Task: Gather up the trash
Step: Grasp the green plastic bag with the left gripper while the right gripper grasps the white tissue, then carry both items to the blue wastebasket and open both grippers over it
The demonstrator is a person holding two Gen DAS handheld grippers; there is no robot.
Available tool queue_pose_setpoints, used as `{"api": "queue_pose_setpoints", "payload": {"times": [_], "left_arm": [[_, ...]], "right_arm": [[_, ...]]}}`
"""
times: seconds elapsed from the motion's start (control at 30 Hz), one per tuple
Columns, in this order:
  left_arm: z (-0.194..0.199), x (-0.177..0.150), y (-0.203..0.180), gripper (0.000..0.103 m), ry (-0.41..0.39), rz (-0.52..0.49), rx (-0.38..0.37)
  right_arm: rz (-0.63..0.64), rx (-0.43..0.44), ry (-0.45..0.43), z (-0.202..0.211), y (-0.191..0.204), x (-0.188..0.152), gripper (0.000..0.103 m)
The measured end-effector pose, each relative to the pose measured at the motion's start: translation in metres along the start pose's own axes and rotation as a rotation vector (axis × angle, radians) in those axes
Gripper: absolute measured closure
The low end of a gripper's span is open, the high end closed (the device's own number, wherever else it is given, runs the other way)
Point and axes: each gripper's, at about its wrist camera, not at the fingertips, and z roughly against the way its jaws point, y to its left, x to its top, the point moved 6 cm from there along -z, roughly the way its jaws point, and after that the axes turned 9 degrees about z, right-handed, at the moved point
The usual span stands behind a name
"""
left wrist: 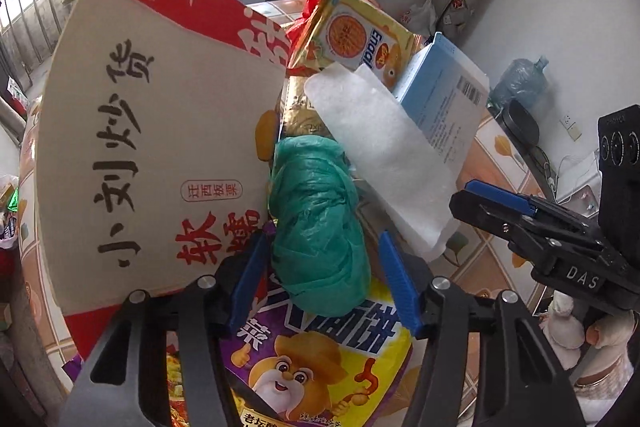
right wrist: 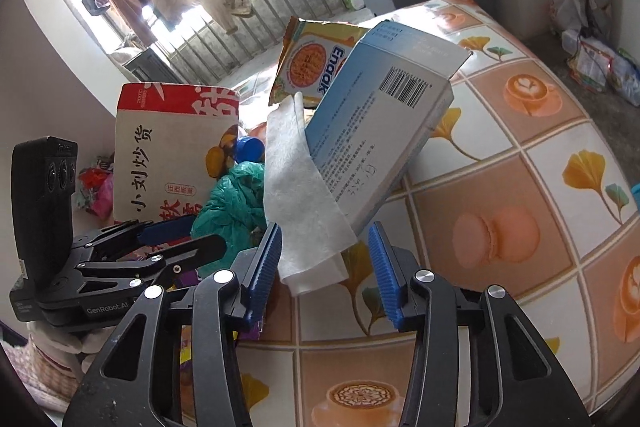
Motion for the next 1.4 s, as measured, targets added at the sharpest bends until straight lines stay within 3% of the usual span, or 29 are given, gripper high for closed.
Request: {"api": "queue_pose_setpoints", "payload": {"times": [0.1,0.17,0.33,0.7,1.07,1.23,1.4], "left_arm": [[-0.010,0.001,0.002,0.051,0.024,0.009,0.022],[-0.019,0.002,0.003,0.058,0.043,0.023,0.023],[-0.015,0.004,0.006,0.062,0.033,0.040,0.024],[0.034,0.001,0.005,0.065,-0.041,0.053,-0.003],[0.111,0.016,-0.033,0.066,-0.205,-0.016,-0.076],[0.136,0.038,-0.074,0.066,-0.259,-0.085,-0.140],[0.140,0.061,-0.129,0.066,-0.278,-0.171,-0.218]], "right_arm": [[-0.017,0.022,0.034,-0.009,-0.001,-0.004,0.073],[-0.025,0.034,0.051,-0.010,-0.001,-0.007,0.087],[-0.029,0.066,0.041,0.001,-0.001,-0.009,0.102],[0.021,0.154,0.000,0.036,0.009,-0.025,0.102],[0.165,0.180,-0.247,0.110,0.035,0.007,0.103],[0.139,0.131,-0.395,0.153,0.021,0.024,0.103],[0.071,0.044,-0.498,0.188,-0.018,0.025,0.103]]}}
